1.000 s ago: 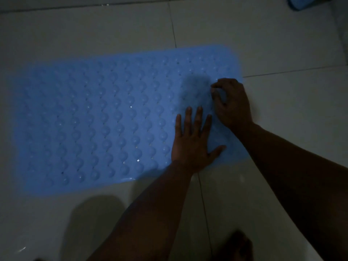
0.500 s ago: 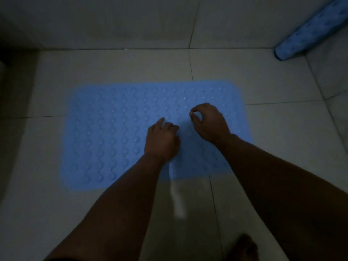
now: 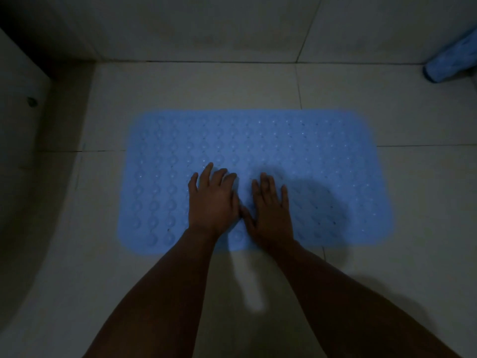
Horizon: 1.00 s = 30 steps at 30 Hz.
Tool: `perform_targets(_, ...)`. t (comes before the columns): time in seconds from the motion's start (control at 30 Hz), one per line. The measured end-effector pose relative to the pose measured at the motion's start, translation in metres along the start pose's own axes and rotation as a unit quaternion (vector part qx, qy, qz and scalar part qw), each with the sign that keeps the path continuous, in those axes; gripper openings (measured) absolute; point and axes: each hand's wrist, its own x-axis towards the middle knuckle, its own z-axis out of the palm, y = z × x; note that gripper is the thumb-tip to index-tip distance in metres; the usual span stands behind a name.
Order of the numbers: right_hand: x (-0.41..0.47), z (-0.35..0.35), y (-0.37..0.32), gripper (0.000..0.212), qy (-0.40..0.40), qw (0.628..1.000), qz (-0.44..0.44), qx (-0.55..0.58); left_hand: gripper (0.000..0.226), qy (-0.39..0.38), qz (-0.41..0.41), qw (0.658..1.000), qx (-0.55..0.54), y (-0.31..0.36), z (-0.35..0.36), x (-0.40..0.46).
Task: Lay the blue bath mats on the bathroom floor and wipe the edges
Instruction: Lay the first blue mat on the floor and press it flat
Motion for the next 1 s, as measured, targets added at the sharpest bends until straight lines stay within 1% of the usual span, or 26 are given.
perform_targets(0.1, -0.001, 0.003, -0.002, 0.075, 0.018, 1.0, 0.001, -0.015, 0.052, 0.005, 0.005, 1.0, -0.011, -0.007, 0.003, -0.001)
perform_targets(0.2, 0.0, 0.002, -0.001, 0.077, 0.016, 1.0, 0.002, -0.022, 0.052, 0.001, 0.012, 1.0, -0.017, -0.01, 0.005, -0.002)
perform_targets(0.4, 0.002, 0.005, -0.001, 0.079, 0.026, 0.999, -0.002, -0.031, 0.055, -0.002, -0.006, 1.0, -0.024, -0.016, 0.008, 0.001)
perform_targets(0.6, 0.01, -0.005, -0.006, 0.079, -0.027, 0.999, 0.028, -0.014, 0.057, -0.001, -0.031, 0.999, -0.041, -0.015, 0.005, 0.0)
perform_targets(0.7, 0.035, -0.043, -0.012, 0.07, -0.073, 0.996, 0.056, -0.013, 0.056, -0.008, -0.033, 0.998, -0.043, -0.01, 0.004, -0.004)
perform_targets(0.77, 0.06, -0.076, -0.013, 0.064, -0.096, 0.991, 0.09, 0.012, 0.056, -0.009, -0.028, 0.998, -0.048, -0.006, 0.005, -0.005)
perform_targets(0.8, 0.071, -0.088, -0.014, 0.062, -0.093, 0.991, 0.095, 0.026, 0.057, -0.011, -0.026, 0.998, -0.053, -0.004, 0.007, -0.006)
perform_targets(0.87, 0.087, -0.103, -0.013, 0.058, -0.052, 0.994, 0.087, 0.044, 0.059, -0.026, -0.017, 0.998, -0.054, 0.001, 0.012, -0.008)
perform_targets(0.93, 0.096, -0.108, -0.011, 0.054, -0.01, 0.995, 0.08, 0.062, 0.062, -0.047, -0.003, 0.998, -0.044, 0.006, 0.019, -0.012)
perform_targets(1.0, 0.102, -0.108, -0.009, 0.051, 0.006, 0.994, 0.075, 0.082, 0.065, -0.058, 0.017, 0.998, -0.034, 0.011, 0.028, -0.017)
